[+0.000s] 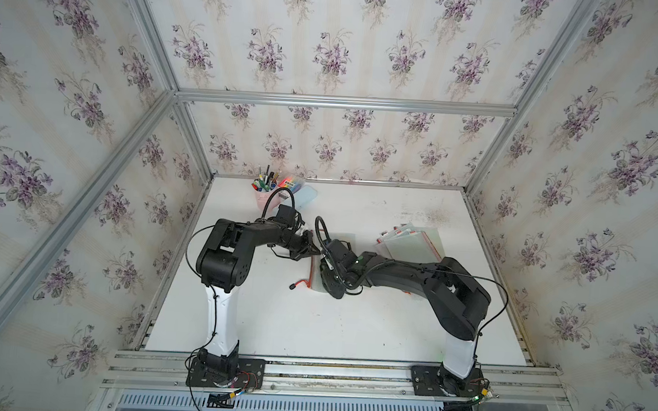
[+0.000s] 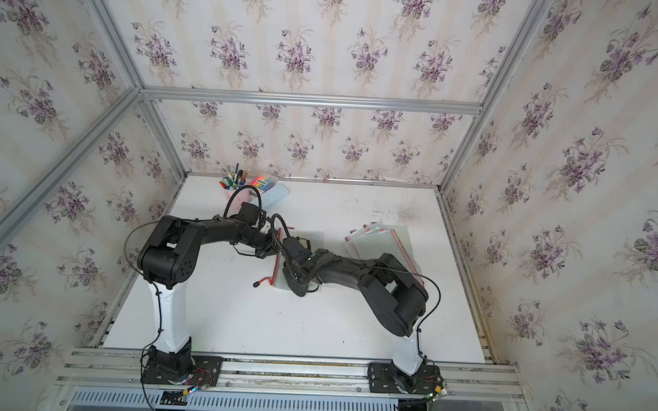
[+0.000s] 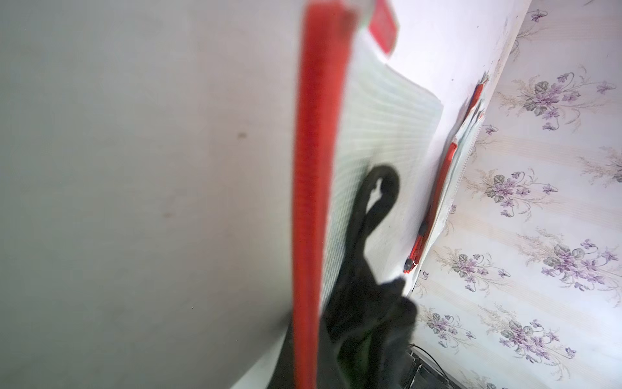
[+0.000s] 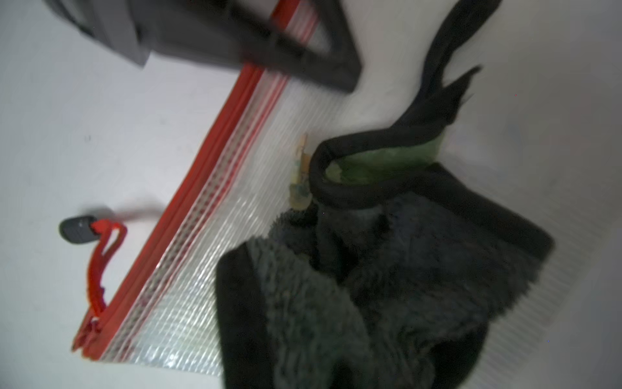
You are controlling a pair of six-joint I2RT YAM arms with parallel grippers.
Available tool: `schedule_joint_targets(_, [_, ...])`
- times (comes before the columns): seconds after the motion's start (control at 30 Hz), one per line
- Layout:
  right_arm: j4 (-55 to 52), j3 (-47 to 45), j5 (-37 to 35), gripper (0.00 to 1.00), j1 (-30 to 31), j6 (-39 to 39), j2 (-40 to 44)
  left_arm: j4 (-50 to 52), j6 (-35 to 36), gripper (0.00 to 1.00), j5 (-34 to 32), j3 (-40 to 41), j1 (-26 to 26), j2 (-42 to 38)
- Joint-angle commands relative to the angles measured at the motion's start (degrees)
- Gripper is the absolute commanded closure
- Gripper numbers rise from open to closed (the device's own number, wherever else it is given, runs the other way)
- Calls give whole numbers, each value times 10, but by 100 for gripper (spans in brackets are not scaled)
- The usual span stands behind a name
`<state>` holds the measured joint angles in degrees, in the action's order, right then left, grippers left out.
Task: Wipe the document bag
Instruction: Wipe the dirt from the document bag.
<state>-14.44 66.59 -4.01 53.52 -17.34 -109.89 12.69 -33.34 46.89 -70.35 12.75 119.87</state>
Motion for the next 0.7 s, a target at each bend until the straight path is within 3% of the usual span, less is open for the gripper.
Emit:
schedule_joint_targets(0.0, [-12,-52,8,69,-6,-37,15,24,6,100,-45,-2,0,6])
schedule_joint_targets(0.17, [-84,-148,-29,69,-36,-68,107,71,52,100,-48,-26,0,16])
schedule_joint_targets(0.33, [-148,-101,-88,69,-42,-55,130,69,55,100,-49,-29,0,15])
schedule_joint_targets(0.67, [-73,127,-63,69,-77,-27,-89,36,39,100,-45,-9,1,10])
